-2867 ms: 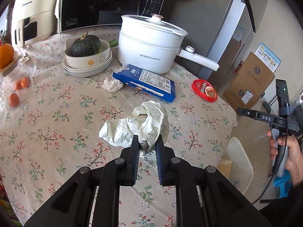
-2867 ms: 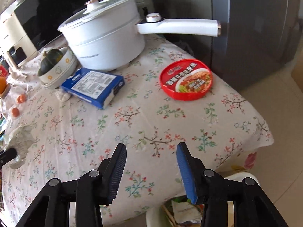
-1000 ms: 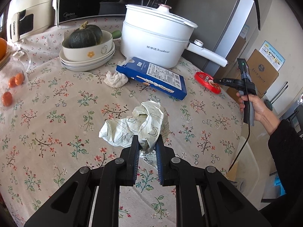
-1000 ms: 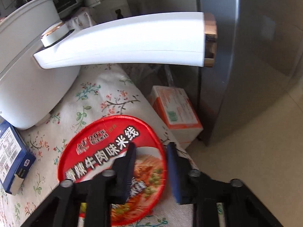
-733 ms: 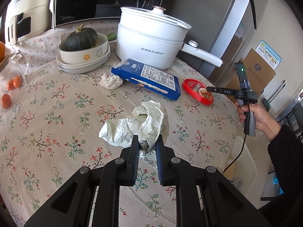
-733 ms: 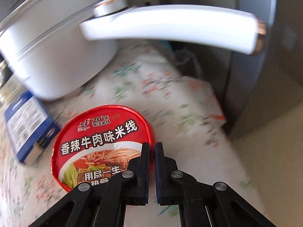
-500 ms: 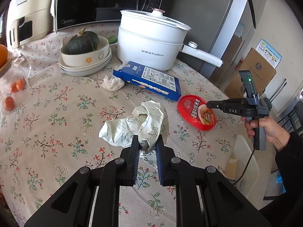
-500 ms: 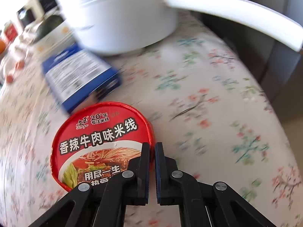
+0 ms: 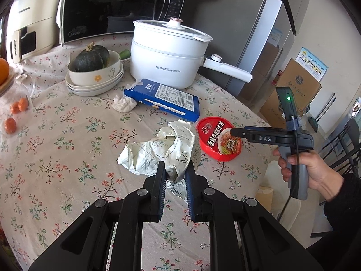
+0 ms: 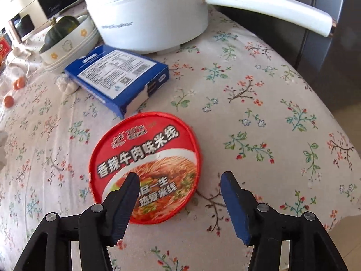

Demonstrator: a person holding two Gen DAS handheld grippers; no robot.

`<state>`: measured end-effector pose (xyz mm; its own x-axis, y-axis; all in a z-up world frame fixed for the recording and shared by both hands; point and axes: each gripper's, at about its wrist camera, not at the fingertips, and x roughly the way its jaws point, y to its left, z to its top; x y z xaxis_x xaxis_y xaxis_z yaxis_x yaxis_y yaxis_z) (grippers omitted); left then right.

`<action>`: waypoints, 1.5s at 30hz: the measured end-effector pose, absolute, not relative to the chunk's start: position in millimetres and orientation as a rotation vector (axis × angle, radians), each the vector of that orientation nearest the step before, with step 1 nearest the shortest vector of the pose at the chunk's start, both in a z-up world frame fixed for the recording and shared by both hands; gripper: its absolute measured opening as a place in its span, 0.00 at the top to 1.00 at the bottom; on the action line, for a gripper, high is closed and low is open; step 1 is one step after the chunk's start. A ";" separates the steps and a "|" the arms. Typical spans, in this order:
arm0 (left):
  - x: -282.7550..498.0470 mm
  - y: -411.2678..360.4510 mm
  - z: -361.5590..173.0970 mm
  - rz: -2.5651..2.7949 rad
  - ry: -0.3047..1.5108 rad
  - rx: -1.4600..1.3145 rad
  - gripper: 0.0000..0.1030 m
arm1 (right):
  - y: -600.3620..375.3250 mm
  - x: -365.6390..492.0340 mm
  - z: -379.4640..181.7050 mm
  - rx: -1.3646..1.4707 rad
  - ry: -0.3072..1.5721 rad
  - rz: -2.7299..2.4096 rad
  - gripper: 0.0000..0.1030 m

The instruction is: Collect trash

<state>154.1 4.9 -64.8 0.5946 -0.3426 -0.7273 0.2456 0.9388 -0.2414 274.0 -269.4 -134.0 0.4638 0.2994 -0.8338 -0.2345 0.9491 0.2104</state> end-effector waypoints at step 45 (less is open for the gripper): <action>129.8 62.5 -59.8 -0.267 0.864 -0.147 0.84 | -136.5 203.7 -147.4 -0.396 1.012 0.464 0.69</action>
